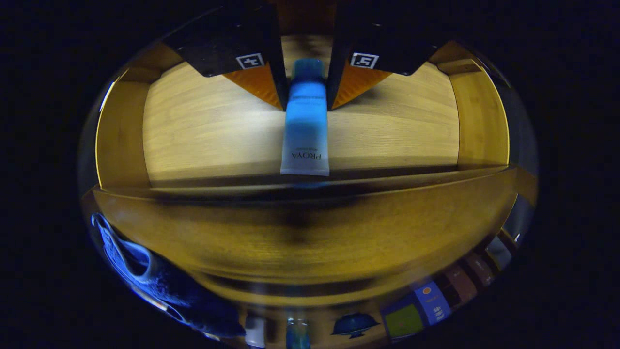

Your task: Pull open the drawer, take out the items inside it, and place them on the countertop above the cabinet.

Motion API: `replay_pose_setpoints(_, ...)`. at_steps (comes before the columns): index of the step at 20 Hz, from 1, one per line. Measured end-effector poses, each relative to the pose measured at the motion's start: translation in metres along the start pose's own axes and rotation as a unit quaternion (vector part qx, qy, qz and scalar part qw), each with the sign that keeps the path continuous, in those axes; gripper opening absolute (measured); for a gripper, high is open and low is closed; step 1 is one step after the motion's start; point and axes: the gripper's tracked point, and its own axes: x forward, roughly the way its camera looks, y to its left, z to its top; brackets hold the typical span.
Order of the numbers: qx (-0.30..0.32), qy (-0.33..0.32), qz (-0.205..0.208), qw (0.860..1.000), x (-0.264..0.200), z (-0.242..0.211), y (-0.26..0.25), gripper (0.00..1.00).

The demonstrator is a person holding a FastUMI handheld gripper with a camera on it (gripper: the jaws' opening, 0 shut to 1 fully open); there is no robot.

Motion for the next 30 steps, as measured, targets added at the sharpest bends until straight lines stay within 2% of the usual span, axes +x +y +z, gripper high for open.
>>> replay_pose_setpoints(1, -0.007, -0.002, 0.001, 1.0, -0.003, 0.004, 0.002, 0.5)
replay_pose_setpoints(4, -0.032, -0.006, 0.001, 0.999, -0.001, 0.0, 0.002, 0.41)
replay_pose_setpoints(10, -0.013, -0.015, 0.031, 0.999, -0.01, 0.0, 0.007, 0.41)
replay_pose_setpoints(16, -0.01, -0.086, 0.035, 0.996, -0.044, 0.032, 0.002, 0.41)
replay_pose_setpoints(20, -0.007, -0.156, 0.043, 0.987, -0.086, 0.05, 0.0, 0.41)
replay_pose_setpoints(25, -0.008, -0.228, 0.043, 0.973, -0.117, 0.127, 0.001, 0.41)
replay_pose_setpoints(28, -0.014, -0.232, 0.039, 0.972, -0.109, 0.176, 0.003, 0.41)
replay_pose_setpoints(30, -0.021, -0.218, 0.017, 0.976, -0.093, 0.203, -0.001, 0.41)
